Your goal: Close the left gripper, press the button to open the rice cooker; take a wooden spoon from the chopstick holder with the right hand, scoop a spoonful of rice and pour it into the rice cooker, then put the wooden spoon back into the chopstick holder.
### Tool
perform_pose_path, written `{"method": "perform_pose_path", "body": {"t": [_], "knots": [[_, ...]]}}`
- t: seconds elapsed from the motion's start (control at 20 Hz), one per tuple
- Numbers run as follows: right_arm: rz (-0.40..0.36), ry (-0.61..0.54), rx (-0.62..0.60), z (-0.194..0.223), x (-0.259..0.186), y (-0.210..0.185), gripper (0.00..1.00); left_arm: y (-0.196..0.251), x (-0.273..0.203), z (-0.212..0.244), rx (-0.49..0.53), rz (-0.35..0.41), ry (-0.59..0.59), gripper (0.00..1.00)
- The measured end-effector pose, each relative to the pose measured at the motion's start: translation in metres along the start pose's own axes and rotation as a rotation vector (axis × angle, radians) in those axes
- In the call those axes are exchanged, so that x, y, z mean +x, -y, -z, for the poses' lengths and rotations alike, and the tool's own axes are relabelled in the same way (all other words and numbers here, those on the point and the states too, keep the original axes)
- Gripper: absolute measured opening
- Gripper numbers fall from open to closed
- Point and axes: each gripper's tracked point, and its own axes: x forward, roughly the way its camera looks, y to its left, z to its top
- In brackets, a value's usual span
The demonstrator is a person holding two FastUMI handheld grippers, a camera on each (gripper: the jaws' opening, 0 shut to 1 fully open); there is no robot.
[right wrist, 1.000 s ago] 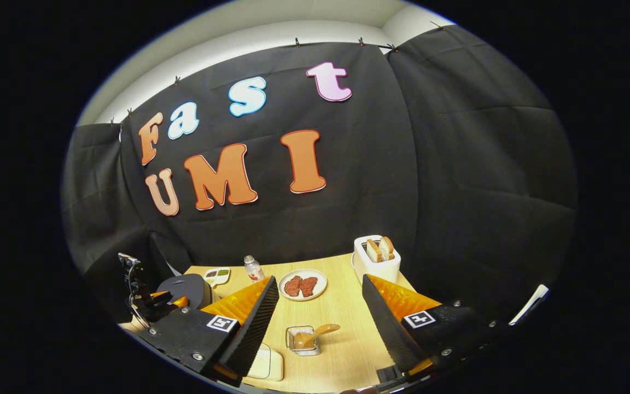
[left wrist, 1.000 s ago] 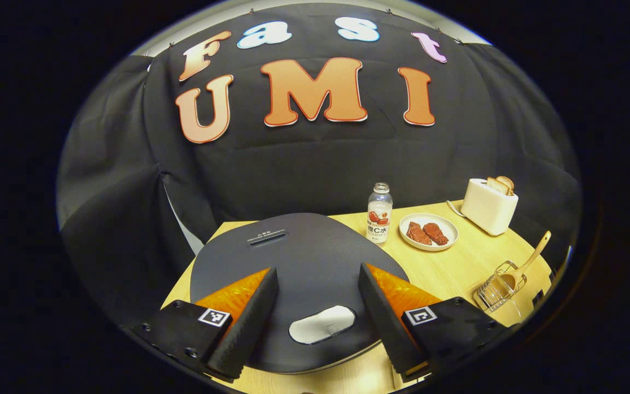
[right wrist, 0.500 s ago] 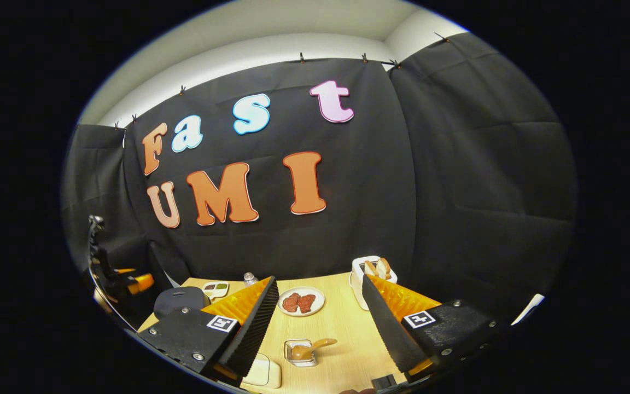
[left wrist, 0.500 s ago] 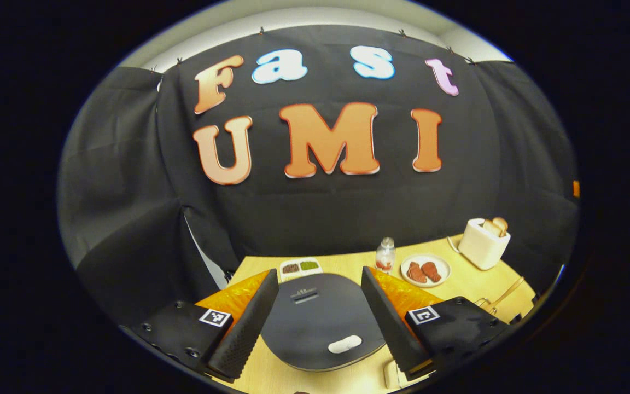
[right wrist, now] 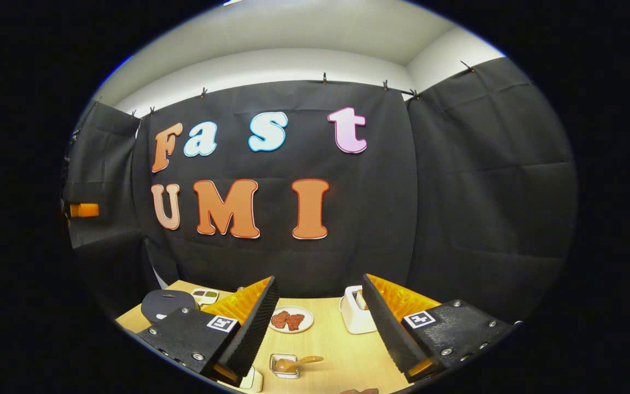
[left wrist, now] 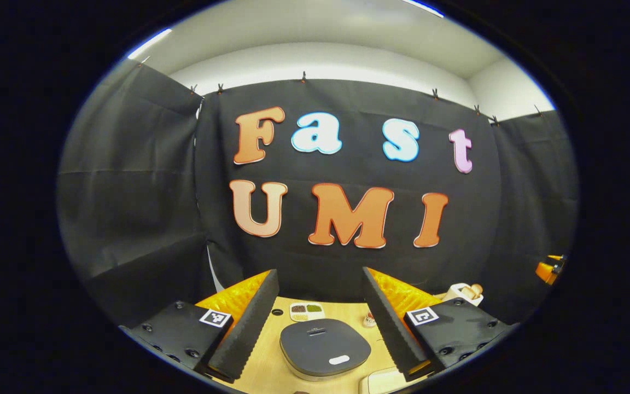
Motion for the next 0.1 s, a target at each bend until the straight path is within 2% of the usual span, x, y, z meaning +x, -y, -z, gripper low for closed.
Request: {"method": "perform_pose_path", "body": {"t": [0.05, 0.1], "knots": [[0.002, 0.007, -0.012, -0.0020, -0.0023, -0.0002, 0.95, -0.0063, -0.0059, -0.0066, -0.001, -0.014, 0.018, 0.96], [0.003, 0.009, -0.023, -0.0018, -0.0028, -0.0008, 1.00, -0.0110, -0.0125, -0.0113, -0.002, -0.025, 0.032, 0.96]]}}
